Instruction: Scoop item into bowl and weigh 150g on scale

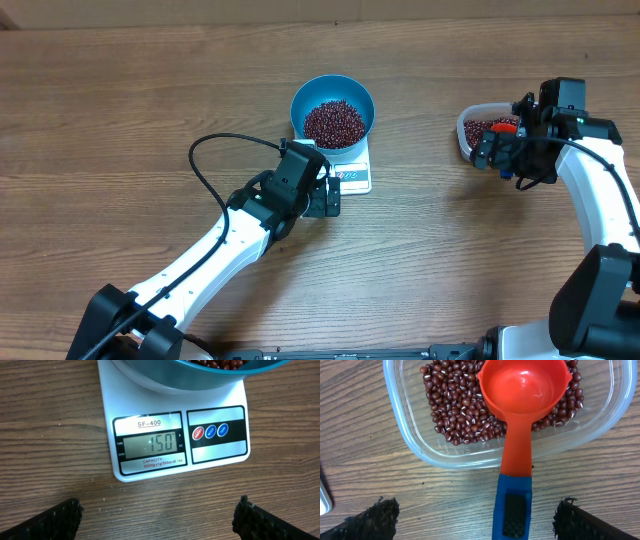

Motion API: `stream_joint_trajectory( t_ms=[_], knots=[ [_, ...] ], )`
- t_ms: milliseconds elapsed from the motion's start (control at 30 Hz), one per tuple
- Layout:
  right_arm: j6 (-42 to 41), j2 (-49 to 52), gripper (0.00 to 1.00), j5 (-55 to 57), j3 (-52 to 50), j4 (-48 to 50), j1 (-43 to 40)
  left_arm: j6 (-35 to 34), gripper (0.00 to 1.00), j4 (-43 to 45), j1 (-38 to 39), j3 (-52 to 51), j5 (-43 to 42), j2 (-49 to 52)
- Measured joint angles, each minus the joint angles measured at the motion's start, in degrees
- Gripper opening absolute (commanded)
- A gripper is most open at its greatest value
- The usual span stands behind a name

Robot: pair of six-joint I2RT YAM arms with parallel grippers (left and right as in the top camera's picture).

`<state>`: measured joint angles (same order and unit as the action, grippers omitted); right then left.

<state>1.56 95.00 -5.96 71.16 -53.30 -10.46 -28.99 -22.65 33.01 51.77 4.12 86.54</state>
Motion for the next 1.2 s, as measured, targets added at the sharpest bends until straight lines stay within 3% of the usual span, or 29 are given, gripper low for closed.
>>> stream_joint_trajectory(
  t_ms=[667,1200],
  knots=[
    [0.00,0.00,1.00,0.02,0.00,0.00,0.00,-0.04,1.00,0.04,0.00,0.00,0.00,-0.87],
    [0.00,0.00,1.00,0.02,0.00,0.00,0.00,5.68,0.99,0.92,0.00,-0.02,0.07,-17.00]
  ],
)
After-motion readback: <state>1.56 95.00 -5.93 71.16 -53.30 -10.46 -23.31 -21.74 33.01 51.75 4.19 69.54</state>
